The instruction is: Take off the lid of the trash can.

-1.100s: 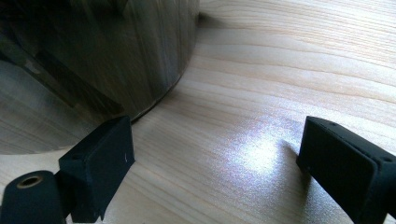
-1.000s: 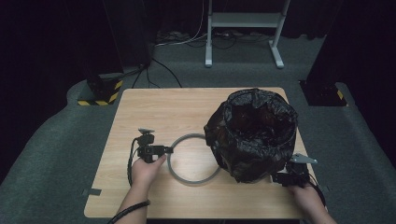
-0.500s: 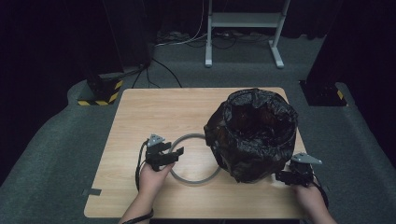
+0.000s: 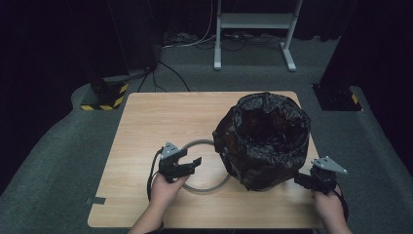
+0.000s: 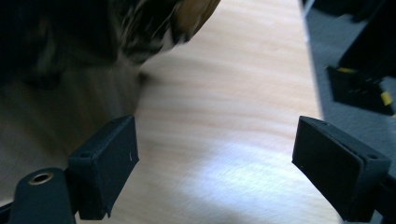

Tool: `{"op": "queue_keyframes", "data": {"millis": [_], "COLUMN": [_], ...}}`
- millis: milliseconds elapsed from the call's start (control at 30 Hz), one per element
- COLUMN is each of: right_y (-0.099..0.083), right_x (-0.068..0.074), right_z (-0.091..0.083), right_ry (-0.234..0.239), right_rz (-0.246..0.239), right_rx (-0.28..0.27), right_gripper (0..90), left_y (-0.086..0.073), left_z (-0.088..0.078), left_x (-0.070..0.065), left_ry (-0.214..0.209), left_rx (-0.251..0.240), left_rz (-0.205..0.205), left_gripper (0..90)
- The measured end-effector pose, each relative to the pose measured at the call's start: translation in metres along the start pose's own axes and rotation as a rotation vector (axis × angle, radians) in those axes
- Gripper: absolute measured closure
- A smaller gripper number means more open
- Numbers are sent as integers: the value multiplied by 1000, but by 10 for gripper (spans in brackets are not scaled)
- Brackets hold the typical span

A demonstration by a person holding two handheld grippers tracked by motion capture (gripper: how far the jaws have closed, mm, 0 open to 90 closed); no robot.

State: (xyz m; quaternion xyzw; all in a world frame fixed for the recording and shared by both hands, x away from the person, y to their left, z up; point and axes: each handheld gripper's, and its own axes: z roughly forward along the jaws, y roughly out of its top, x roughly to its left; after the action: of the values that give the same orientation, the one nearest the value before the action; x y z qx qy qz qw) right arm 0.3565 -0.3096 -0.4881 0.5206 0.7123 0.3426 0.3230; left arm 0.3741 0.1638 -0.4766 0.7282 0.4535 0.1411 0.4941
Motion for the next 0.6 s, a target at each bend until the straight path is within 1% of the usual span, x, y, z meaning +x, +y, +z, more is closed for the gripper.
{"op": "queue_keyframes", "data": {"millis": [33,100,133,200,233,267,300,333,367,400,433,533,567,600], "right_y": [1,5,5,7,8,10,10,13,13,15,15,19,20,20], "right_x": [-1,-5,-5,-7,-9,-9,-9,-9,-9,-7,-7,-6,-6,-6], "right_z": [-2,-7,-7,-10,-11,-14,-14,-17,-17,-20,-20,-24,-26,-26], "right_ry": [-9,-46,-46,-57,-61,-68,-68,-69,-69,-70,-70,-67,-68,-68], "right_rz": [-2,26,26,36,36,44,44,50,50,52,52,47,37,37], "right_rx": [-10,-49,-49,-76,-91,-119,-119,-148,-148,-172,-172,-198,-209,-209], "right_gripper": [140,141,141,141,141,141,141,141,141,141,141,141,141,141], "left_y": [-1,-3,-3,-4,-4,-4,-4,-4,-4,-3,-3,-2,-2,-2], "left_z": [1,3,3,4,4,5,5,5,5,4,4,2,2,2], "left_x": [1,2,2,2,2,2,2,1,1,0,0,-1,-1,-2], "left_ry": [0,2,2,5,4,3,3,4,10,14,14,15,16,17], "left_rx": [6,14,14,20,20,23,23,22,20,17,17,9,8,7], "left_rz": [-3,-11,-11,-18,-25,-26,-26,-28,-20,-15,-15,-9,-11,-11], "left_gripper": [287,298,298,298,298,292,289,288,288,287,286,285,274,274]}}
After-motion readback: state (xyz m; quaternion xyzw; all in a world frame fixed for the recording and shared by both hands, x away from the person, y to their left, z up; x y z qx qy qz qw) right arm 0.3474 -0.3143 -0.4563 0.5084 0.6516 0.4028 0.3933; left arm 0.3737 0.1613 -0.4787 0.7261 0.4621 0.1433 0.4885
